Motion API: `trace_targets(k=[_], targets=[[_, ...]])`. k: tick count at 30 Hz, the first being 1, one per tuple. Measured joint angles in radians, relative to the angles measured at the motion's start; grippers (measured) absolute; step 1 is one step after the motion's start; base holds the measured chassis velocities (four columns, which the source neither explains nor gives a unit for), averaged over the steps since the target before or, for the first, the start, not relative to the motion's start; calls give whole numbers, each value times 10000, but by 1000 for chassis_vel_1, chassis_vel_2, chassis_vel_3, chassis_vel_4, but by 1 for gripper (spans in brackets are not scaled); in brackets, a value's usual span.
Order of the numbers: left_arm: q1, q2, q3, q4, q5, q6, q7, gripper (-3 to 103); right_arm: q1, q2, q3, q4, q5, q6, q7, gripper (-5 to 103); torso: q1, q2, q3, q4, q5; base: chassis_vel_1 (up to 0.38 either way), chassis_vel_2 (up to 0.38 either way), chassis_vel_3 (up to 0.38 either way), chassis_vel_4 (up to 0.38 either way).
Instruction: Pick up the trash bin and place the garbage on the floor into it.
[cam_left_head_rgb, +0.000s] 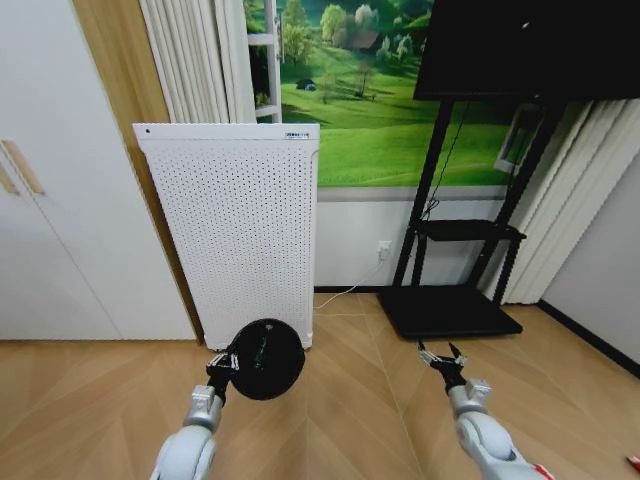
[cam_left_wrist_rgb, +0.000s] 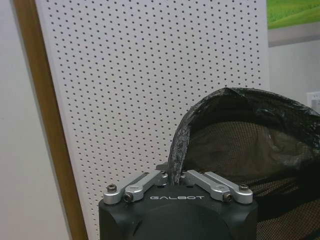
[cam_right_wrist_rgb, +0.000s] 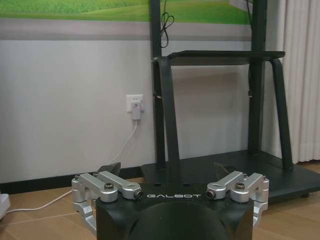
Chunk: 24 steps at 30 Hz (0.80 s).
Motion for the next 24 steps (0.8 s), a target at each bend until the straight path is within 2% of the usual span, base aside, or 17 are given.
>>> trace_targets(k=[6, 10, 24], targets=[[185, 93, -644, -401, -273, 58, -1, 3, -555, 50, 737, 366, -318, -184, 253, 100, 0, 0, 0, -2, -1, 0, 0, 0, 0], [281, 124, -1039, -492, -413, 57, 1, 3, -848, -24, 959, 510, -572, 5, 4, 100, 0, 0, 0, 0, -1, 0, 0, 0, 0], [94, 40, -920, -331, -365, 54, 26, 3, -692, 68, 802, 332, -506, -69, -45, 100, 0, 0, 1, 1, -1, -7, -4, 7, 11]])
